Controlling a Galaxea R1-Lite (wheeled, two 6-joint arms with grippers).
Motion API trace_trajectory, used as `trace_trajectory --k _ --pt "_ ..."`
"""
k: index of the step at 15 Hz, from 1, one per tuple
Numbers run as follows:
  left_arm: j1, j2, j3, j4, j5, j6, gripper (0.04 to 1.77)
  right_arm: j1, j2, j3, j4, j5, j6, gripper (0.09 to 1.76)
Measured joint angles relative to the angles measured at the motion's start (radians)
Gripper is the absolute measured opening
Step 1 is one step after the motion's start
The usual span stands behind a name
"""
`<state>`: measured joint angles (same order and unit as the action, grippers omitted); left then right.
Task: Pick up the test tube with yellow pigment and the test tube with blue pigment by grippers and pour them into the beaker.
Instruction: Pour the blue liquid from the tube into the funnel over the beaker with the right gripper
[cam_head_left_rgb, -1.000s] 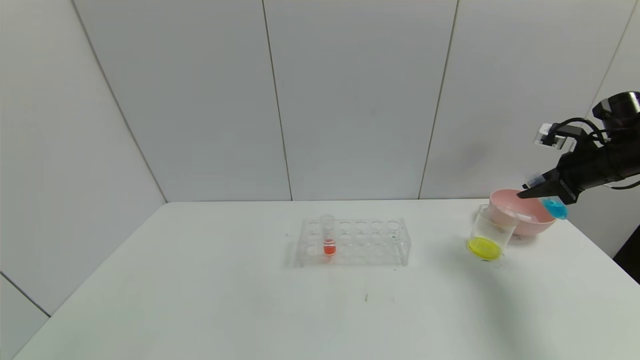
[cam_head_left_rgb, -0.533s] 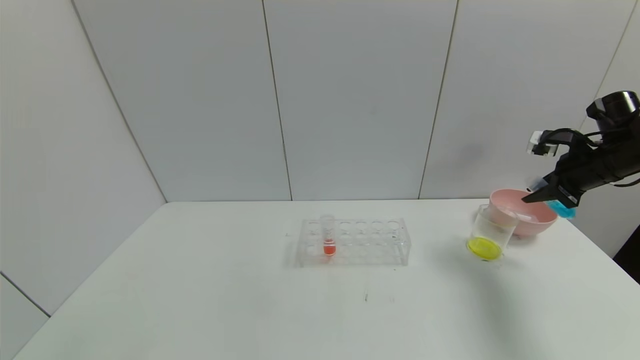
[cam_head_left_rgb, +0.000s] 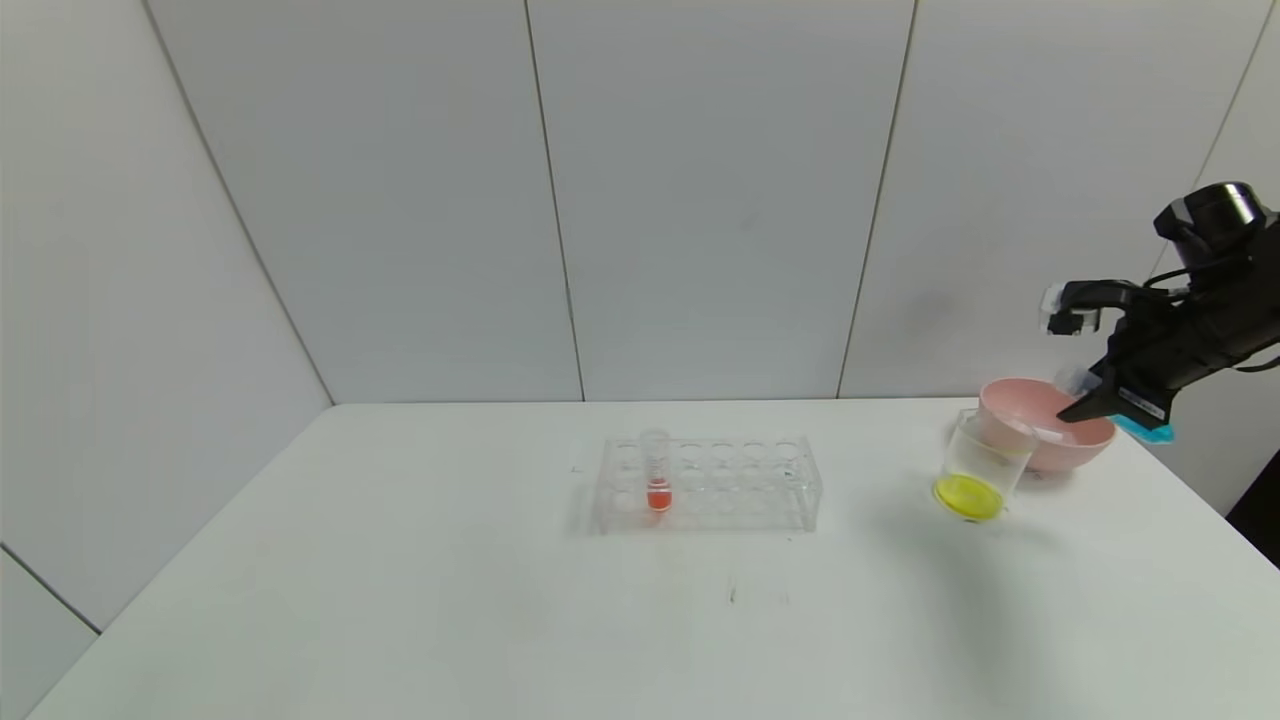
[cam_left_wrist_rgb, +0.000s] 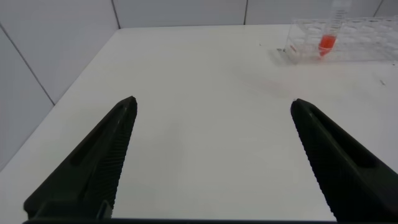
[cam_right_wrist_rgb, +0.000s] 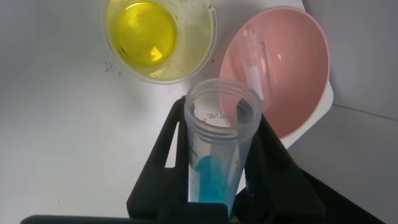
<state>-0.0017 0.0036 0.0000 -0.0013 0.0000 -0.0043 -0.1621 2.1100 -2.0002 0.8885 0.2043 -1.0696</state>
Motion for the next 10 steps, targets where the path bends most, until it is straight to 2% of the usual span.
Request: trace_trajectory --k 7,10 --pt "0.0 0.0 0.0 0.0 0.0 0.0 1.76 0.056 0.007 0.0 0.032 -0.146 -0.005 0.57" --pt "0.0 0.0 0.0 0.0 0.0 0.0 1.76 0.077 0.011 0.0 0.036 -0.169 -0.005 0.57"
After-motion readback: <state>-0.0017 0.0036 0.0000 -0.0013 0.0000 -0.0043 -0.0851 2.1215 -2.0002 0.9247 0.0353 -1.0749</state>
